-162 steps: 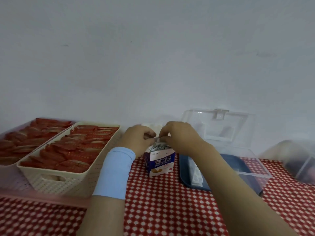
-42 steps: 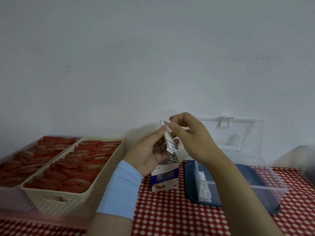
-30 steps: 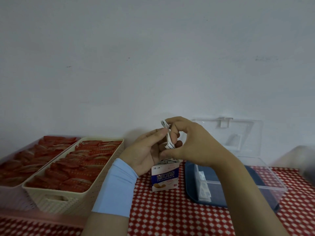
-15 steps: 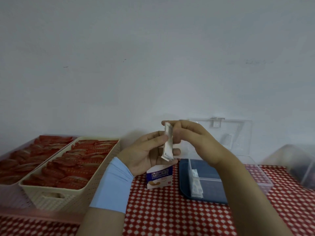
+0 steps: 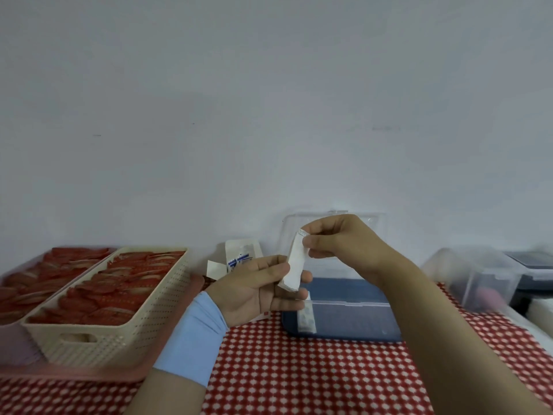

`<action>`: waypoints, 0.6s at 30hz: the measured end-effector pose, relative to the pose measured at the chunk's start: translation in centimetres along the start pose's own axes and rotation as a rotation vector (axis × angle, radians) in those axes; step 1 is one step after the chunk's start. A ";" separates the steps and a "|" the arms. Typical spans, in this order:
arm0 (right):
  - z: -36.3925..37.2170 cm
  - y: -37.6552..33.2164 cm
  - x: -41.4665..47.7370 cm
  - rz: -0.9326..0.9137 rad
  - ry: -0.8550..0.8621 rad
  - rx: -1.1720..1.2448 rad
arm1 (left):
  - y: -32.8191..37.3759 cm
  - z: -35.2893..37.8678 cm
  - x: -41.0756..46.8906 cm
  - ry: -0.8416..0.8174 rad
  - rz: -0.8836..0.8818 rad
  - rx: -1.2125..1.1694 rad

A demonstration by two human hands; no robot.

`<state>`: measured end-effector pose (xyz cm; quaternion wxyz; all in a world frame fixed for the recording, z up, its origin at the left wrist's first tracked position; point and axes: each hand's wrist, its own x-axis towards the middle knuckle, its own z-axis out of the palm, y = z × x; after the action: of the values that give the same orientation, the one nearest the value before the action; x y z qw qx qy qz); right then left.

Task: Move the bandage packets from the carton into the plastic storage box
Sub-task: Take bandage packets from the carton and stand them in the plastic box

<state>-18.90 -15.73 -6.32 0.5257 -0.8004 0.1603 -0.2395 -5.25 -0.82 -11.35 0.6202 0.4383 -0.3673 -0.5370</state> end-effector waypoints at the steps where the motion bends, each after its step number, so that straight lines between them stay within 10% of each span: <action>1: -0.1 -0.1 -0.2 -0.004 0.002 -0.023 | -0.1 0.3 -0.1 0.010 -0.002 -0.010; 18: -1.7 -1.2 -3.3 0.051 -0.107 0.012 | -0.4 3.5 -1.2 -0.001 -0.008 -0.123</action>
<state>-22.55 -14.89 -5.39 0.5443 -0.8044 0.1511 -0.1840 -8.84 -0.21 -10.45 0.6438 0.4005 -0.3320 -0.5611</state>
